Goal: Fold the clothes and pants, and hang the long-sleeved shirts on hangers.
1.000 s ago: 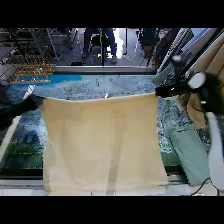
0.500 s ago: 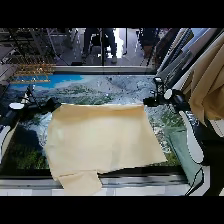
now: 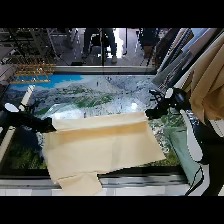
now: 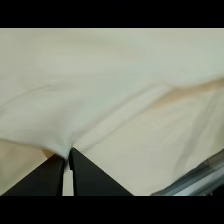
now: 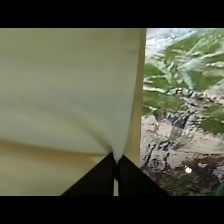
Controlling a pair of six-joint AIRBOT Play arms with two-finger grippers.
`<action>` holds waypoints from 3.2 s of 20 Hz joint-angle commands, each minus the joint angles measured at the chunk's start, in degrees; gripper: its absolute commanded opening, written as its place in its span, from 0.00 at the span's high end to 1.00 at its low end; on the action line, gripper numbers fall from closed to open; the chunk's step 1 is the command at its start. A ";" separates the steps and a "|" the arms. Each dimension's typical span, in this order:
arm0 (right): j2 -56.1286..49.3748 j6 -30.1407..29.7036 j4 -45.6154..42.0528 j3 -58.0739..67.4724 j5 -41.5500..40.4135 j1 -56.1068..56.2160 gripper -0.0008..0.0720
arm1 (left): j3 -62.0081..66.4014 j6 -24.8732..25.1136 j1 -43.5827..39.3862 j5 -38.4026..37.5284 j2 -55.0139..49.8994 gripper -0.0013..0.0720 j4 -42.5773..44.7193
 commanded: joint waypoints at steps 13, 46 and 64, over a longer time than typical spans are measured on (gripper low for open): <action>13.31 -14.56 12.52 -34.34 9.75 -23.98 0.33 | -39.26 -9.16 1.09 -4.57 35.23 0.24 7.23; 14.80 -16.98 8.00 -37.18 12.52 -18.93 0.97 | -48.63 -7.67 -8.61 3.41 31.08 0.97 0.13; 15.41 -2.64 21.11 -14.16 -12.83 -9.64 0.97 | -16.96 3.87 14.45 1.55 17.35 0.98 -16.79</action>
